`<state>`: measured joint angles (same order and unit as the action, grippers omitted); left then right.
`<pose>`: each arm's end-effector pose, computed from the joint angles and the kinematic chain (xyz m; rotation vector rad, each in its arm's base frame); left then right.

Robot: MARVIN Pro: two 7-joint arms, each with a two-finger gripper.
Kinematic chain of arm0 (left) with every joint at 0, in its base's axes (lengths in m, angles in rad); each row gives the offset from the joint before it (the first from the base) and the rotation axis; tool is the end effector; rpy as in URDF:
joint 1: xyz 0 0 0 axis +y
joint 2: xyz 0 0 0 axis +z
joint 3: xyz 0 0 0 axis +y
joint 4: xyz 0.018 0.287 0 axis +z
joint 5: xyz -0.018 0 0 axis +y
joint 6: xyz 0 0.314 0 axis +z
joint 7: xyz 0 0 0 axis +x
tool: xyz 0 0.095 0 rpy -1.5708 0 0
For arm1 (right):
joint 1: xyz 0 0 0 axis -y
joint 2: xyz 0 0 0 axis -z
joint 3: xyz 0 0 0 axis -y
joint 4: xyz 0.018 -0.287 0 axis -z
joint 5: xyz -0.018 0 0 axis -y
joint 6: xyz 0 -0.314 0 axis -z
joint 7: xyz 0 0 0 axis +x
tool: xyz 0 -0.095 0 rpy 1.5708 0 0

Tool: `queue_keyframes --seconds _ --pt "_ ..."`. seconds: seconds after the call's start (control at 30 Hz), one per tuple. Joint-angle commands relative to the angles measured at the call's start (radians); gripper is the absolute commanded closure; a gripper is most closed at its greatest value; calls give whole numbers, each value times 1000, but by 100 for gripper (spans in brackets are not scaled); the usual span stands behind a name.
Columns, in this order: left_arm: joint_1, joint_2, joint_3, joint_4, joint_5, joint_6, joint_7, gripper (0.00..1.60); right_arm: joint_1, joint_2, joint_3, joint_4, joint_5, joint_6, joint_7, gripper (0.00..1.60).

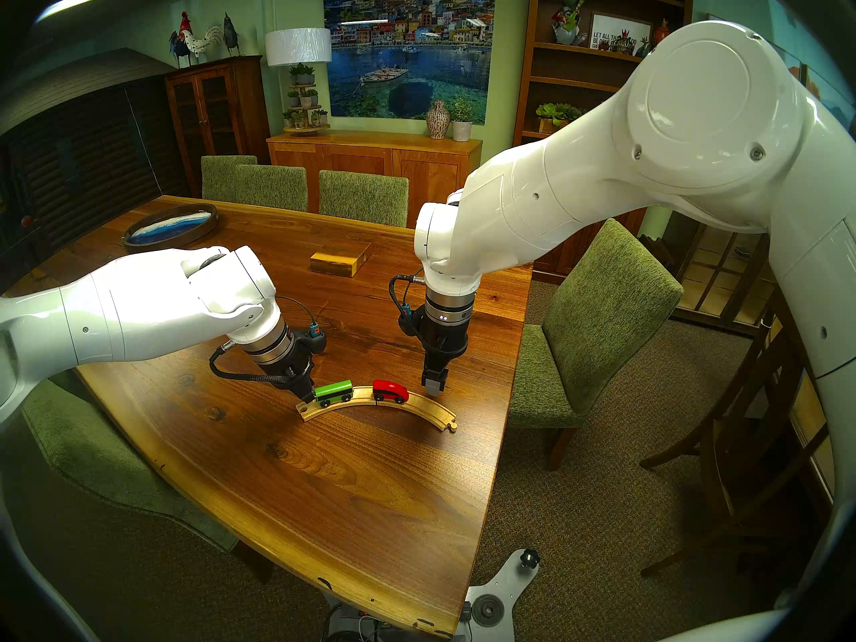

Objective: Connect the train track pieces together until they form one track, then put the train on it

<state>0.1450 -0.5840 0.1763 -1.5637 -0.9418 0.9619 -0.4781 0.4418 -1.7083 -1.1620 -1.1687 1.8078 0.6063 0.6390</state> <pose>0.4465 0.0627 -0.2138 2.7672 -1.3371 0.3567 0.4897 0.1781 -0.1700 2.5051 1.8648 0.0806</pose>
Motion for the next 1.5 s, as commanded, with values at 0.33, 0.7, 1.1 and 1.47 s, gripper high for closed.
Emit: queue_keyframes --seconds 0.33,0.7,1.1,1.47 --pt "-52 -81 -8 53 -10 -2 -4 160 32 9 4 12 -1 -1 -1 0" --pt "-55 -128 1 98 -10 -2 -18 160 32 9 4 12 -2 -1 -2 0" --pt "-60 -142 13 132 -6 -2 -34 160 32 9 4 12 -2 -1 -2 0" --pt "-74 -121 20 128 -4 -2 -47 160 32 9 4 12 -2 -1 -2 0"
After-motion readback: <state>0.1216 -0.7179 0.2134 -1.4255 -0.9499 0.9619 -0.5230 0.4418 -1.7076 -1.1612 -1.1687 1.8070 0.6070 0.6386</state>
